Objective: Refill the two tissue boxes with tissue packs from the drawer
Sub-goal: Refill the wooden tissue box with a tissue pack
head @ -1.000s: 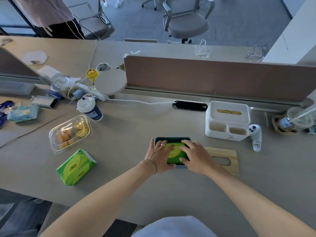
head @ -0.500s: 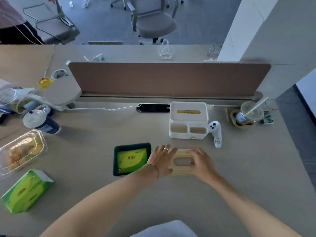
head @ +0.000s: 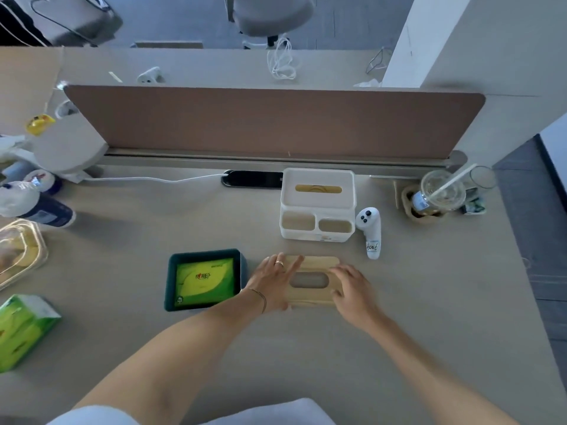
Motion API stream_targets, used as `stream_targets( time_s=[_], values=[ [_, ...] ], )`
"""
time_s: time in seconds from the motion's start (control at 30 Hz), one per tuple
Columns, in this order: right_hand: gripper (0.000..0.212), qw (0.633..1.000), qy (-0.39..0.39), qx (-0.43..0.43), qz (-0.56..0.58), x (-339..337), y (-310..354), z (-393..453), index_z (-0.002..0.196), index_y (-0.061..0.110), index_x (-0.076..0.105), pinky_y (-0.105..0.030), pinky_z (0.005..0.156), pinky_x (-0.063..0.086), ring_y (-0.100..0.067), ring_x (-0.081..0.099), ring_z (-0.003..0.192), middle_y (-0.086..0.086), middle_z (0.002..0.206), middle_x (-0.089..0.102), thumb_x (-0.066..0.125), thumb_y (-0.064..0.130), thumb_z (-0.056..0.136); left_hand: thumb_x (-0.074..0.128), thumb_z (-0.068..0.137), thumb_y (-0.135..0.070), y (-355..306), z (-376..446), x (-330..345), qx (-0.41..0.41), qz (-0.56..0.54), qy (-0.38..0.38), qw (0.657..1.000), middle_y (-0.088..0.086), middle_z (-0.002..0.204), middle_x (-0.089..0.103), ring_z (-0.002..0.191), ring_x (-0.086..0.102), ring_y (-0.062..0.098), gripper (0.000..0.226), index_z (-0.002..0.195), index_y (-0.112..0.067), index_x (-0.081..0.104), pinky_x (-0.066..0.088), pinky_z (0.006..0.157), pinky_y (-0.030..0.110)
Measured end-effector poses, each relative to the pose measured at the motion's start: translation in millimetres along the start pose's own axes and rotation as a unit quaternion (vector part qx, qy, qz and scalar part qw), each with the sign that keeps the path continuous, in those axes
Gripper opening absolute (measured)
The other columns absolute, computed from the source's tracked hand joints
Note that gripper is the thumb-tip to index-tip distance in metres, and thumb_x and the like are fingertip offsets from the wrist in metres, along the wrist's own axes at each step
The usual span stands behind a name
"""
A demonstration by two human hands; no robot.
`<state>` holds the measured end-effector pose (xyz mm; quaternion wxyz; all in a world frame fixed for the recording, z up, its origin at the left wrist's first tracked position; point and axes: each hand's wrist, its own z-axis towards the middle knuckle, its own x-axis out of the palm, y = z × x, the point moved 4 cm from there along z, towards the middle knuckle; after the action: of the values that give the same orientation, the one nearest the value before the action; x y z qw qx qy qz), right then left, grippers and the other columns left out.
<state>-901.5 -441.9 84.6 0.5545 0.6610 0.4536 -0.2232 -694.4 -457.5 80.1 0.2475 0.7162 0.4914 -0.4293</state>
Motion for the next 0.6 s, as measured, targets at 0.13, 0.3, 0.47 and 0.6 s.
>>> stream_targets(
  time_s=[0.13, 0.3, 0.47, 0.6],
  values=[
    [0.058, 1.000, 0.001, 0.006, -0.007, -4, -1, 1, 0.129, 0.017, 0.058, -0.042, 0.102, 0.046, -0.030, 0.054, 0.122, -0.004, 0.132, 0.055, 0.069, 0.012, 0.073, 0.072, 0.062, -0.064, -8, -7, -22, 0.019, 0.015, -0.054, 0.998, 0.022, 0.145, 0.035, 0.127, 0.037, 0.038, 0.111, 0.147, -0.024, 0.013, 0.027, 0.112, 0.043],
    [0.080, 0.999, 0.027, -0.004, -0.025, -12, 8, 3, 0.145, 0.022, 0.044, -0.040, 0.111, 0.037, -0.029, 0.036, 0.141, -0.007, 0.152, 0.038, 0.077, 0.027, 0.072, 0.069, 0.049, -0.065, -9, -21, -49, 0.055, 0.001, -0.117, 0.992, 0.012, 0.125, 0.050, 0.110, 0.044, 0.030, 0.103, 0.134, -0.022, 0.030, 0.035, 0.104, 0.041],
    [0.121, 0.989, 0.083, -0.050, -0.110, -20, 40, 7, 0.157, 0.036, 0.004, -0.041, 0.118, 0.030, -0.022, 0.008, 0.152, 0.002, 0.167, 0.000, 0.076, 0.059, 0.062, 0.075, 0.048, -0.062, 10, -57, -73, 0.073, -0.024, -0.162, 0.984, 0.008, 0.126, 0.052, 0.115, 0.041, 0.026, 0.100, 0.130, -0.021, 0.035, 0.033, 0.106, 0.035],
    [0.129, 0.979, 0.109, -0.111, -0.129, -23, 80, 9, 0.154, 0.042, -0.008, -0.040, 0.123, 0.017, -0.018, -0.003, 0.154, 0.003, 0.167, -0.007, 0.077, 0.063, 0.058, 0.081, 0.051, -0.059, 45, -95, -80, 0.043, -0.084, -0.166, 0.982, 0.006, 0.139, 0.038, 0.121, 0.040, 0.026, 0.098, 0.130, -0.023, 0.035, 0.031, 0.108, 0.031]
  ],
)
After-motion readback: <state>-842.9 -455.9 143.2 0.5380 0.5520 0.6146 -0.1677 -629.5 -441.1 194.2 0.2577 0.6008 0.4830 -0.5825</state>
